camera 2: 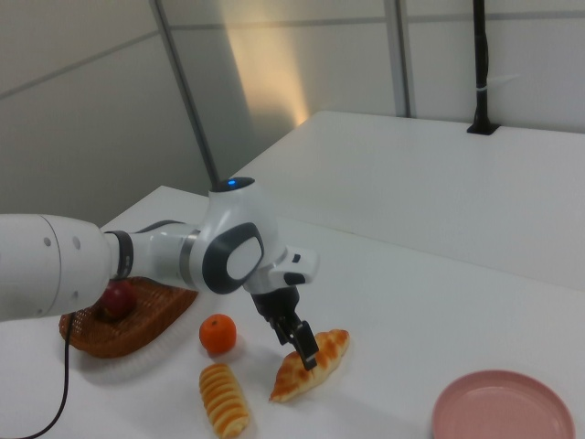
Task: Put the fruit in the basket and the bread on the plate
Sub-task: 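Move the gripper to the braided bread and grasp it, then carry the braided bread onto the pink plate and open the gripper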
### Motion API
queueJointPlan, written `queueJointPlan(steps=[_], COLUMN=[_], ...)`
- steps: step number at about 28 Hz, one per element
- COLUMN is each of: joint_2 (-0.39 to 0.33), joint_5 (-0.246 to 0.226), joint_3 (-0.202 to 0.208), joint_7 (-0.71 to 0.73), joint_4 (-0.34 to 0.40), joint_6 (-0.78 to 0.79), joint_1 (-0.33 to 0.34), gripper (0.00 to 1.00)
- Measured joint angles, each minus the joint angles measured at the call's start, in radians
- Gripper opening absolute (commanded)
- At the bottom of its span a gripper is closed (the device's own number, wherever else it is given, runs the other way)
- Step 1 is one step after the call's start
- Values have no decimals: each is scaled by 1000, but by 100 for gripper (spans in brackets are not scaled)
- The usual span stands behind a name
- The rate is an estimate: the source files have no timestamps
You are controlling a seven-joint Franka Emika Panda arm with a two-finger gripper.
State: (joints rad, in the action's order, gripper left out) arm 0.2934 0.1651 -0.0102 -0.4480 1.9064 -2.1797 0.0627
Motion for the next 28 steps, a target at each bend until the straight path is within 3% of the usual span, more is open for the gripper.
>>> queueJointPlan(steps=[11, 12, 13, 16, 28], joint_2=[34, 40, 44, 57, 70], joint_5=[2, 2, 2, 2, 0], joint_3=[0, 0, 0, 0, 0], joint_7=[0, 0, 0, 0, -31], joint_4=[23, 23, 23, 23, -5], joint_6=[-21, -30, -33, -39, -49], joint_1=[-16, -17, -17, -17, -35], gripper=[98, 89, 73, 0, 0])
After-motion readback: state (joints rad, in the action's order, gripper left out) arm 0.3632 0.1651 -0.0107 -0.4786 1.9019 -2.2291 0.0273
